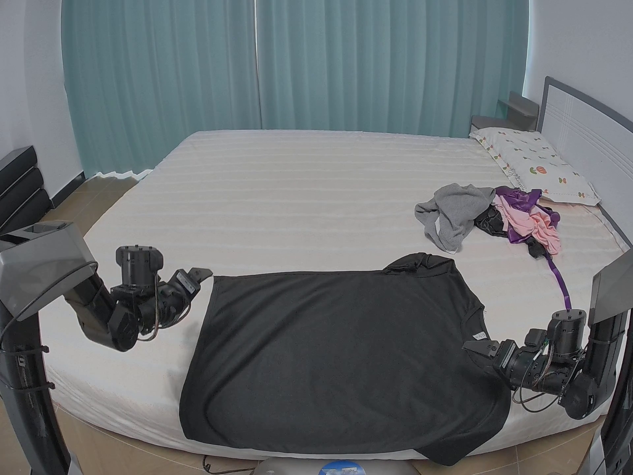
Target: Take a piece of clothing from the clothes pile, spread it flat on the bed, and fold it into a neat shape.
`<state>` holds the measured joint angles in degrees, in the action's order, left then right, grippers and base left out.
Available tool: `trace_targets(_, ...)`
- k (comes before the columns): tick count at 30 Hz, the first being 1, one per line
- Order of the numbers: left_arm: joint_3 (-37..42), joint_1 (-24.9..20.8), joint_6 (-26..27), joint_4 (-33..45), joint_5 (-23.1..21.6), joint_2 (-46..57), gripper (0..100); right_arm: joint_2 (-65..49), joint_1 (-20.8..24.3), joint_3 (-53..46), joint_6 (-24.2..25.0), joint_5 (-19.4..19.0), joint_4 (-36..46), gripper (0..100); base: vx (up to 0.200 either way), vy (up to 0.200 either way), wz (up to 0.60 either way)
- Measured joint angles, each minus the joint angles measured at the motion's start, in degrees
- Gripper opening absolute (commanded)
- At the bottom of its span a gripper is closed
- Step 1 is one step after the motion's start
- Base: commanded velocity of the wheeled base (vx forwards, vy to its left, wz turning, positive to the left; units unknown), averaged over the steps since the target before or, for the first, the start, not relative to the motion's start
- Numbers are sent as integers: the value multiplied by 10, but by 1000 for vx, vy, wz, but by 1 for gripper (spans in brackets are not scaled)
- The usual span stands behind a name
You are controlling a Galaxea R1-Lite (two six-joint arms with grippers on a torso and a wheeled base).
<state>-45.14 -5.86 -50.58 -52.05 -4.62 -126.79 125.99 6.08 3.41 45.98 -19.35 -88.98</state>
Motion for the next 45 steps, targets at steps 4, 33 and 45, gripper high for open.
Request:
trace_targets(4,-103,0,2,45,-24,-26,100,2,3,0,4,-1,0,100,0,0,0)
trace_targets(33,-372,-3,24,100,22,-241,100,12,30,3,9,1,0,100,0,0,0)
trace_targets(45,-384,-4,40,93,42,-260,0,13,33,15,8,4,0,100,0,0,0)
